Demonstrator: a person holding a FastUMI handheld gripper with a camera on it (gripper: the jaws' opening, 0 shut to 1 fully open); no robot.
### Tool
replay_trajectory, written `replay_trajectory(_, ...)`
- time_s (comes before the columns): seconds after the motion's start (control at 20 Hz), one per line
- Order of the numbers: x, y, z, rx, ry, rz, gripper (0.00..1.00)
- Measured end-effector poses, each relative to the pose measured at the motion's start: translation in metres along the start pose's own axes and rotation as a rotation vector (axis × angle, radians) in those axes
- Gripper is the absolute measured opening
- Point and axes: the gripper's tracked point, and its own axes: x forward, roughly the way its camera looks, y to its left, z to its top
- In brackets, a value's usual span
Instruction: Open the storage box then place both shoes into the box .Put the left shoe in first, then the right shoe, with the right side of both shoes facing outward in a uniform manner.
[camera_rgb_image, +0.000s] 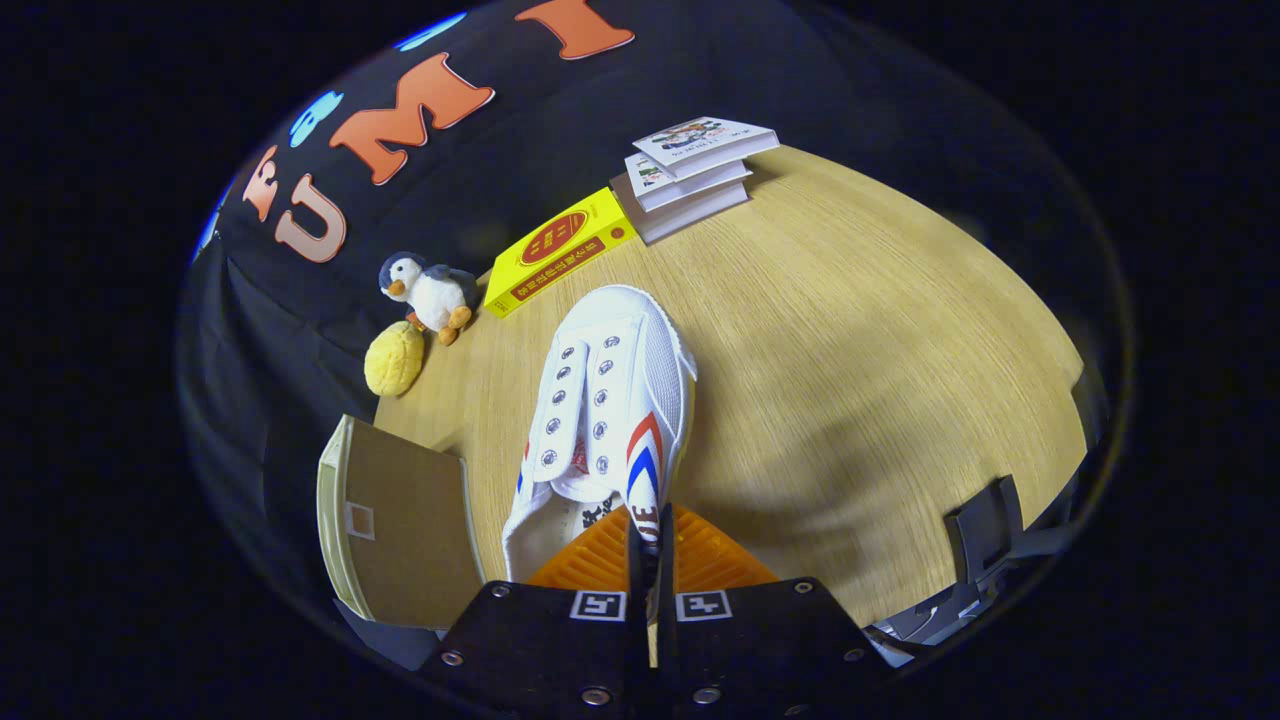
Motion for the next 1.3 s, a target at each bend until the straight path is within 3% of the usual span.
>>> replay_trajectory(0.45, -0.059, 0.149, 0.001, -0.123, -0.013, 0.204, 0.04)
replay_trajectory(0.85, -0.066, 0.246, -0.039, -0.258, 0.044, 0.29, 0.04)
replay_trajectory(1.1, -0.057, 0.282, -0.076, -0.313, 0.083, 0.292, 0.04)
replay_trajectory(1.3, -0.041, 0.283, -0.095, -0.354, 0.098, 0.198, 0.04)
